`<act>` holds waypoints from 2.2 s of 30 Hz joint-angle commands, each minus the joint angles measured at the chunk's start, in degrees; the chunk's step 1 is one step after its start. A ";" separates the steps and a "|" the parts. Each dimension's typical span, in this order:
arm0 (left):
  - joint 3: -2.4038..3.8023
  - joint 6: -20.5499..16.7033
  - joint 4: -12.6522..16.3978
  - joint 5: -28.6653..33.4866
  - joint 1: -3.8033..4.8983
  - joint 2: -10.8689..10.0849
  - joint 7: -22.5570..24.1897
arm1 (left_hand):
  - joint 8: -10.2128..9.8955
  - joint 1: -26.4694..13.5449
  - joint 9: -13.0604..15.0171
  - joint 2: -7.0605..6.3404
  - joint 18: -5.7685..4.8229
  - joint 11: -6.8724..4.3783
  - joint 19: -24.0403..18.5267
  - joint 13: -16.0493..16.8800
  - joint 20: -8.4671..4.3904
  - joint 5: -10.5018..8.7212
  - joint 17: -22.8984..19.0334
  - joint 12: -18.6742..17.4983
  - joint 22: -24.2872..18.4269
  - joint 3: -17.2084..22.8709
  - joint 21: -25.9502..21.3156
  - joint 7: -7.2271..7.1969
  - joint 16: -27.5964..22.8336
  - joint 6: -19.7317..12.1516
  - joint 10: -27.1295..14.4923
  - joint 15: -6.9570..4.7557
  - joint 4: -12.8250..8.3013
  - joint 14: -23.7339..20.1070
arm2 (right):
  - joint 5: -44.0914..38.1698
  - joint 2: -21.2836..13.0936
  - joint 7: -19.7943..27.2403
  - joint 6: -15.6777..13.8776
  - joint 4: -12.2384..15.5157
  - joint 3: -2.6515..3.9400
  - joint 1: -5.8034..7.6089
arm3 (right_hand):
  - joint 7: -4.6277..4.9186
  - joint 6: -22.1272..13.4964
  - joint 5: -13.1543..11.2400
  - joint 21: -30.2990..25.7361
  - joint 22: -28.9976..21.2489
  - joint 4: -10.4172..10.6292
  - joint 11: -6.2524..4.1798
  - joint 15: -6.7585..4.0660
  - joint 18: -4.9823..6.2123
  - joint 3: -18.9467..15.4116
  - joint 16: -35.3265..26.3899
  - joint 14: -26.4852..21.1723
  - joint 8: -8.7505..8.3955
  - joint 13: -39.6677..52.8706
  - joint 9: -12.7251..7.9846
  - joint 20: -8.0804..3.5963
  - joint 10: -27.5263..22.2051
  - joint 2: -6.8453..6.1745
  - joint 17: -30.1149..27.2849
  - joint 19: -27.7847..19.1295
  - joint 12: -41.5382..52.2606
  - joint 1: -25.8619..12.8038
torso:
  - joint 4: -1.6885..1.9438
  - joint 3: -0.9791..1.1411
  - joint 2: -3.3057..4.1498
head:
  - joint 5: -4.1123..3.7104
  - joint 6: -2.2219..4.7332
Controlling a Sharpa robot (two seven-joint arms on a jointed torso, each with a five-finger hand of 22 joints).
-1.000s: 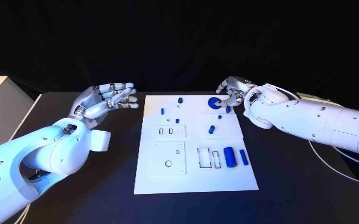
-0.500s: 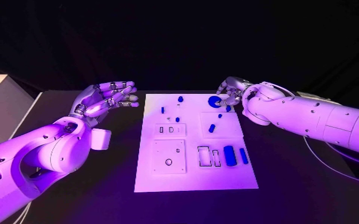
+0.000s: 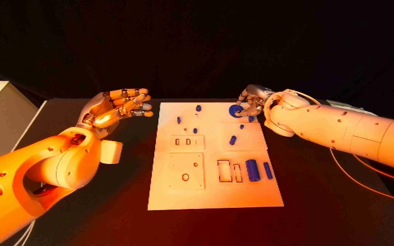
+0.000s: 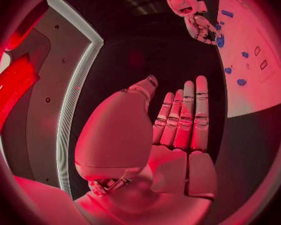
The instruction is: Assemble the parts on the task board
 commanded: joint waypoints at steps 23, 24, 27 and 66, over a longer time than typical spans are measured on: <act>0.05 0.89 0.24 -0.30 0.00 -0.07 0.14 | -0.30 -0.23 -0.09 0.49 -0.08 -0.01 -0.63 0.04 0.01 -0.29 0.31 -0.42 0.31 0.11 0.59 0.89 0.37 0.57 0.44 0.04 -0.42 -0.44 | -4.71 0.54 -0.10 1.32 -0.58 -0.13 -0.41 | -0.26 1.91 5.84 0.76 13.36 -0.92 -0.16 -0.19 -1.23 5.94 0.35 5.84 0.34 15.07 -0.58 -0.03 6.07 -0.45 14.43 5.01 0.12 3.64 | 0.00 -0.03 -0.05 | 0.12 -0.42; 0.05 0.89 0.24 -0.30 0.00 -0.07 0.14 | -0.30 -0.23 -0.09 0.49 -0.08 -0.01 -0.63 0.04 0.01 -0.29 0.31 -0.42 0.31 0.11 0.59 0.89 0.37 0.57 0.44 0.04 -0.42 -0.44 | -4.97 0.52 0.04 0.82 -0.41 -0.13 -0.43 | -0.30 2.25 6.15 0.85 13.47 -1.12 -0.19 -0.21 -1.25 7.05 0.36 5.85 0.38 15.07 -0.66 -0.04 6.07 -0.57 14.48 5.06 0.12 4.08 | -0.01 -0.02 -0.05 | 0.15 -0.38; 0.05 0.90 0.23 -0.30 0.00 -0.06 0.14 | -0.30 -0.23 -0.09 0.49 -0.08 -0.01 -0.63 0.04 0.01 -0.29 0.31 -0.42 0.31 0.11 0.59 0.89 0.37 0.57 0.44 0.04 -0.42 -0.44 | -5.90 0.38 0.71 -1.41 0.56 -0.14 -0.48 | -0.56 3.22 6.17 1.12 13.79 -1.00 -0.43 -0.38 -1.34 9.73 0.34 5.83 0.57 15.07 -0.80 -0.13 6.07 -0.90 14.38 5.22 0.12 3.95 | -0.09 0.02 -0.06 | 0.12 -0.23; 0.05 1.04 0.43 -0.34 0.00 0.39 0.04 | -0.31 -0.18 -0.09 0.61 -0.07 -0.02 -0.77 0.04 0.01 -0.31 0.43 -0.44 0.44 0.20 0.77 0.87 0.41 0.61 0.49 0.03 -0.49 -0.49 | -19.06 11.73 -3.51 -7.88 4.38 -0.49 -0.70 | -1.56 5.67 4.70 2.26 15.07 -1.00 -1.32 -1.24 -1.69 13.09 0.35 5.84 1.61 15.07 -0.67 -0.90 6.07 -2.30 14.43 5.90 0.12 1.54 | 0.09 -0.13 0.15 | 0.58 0.16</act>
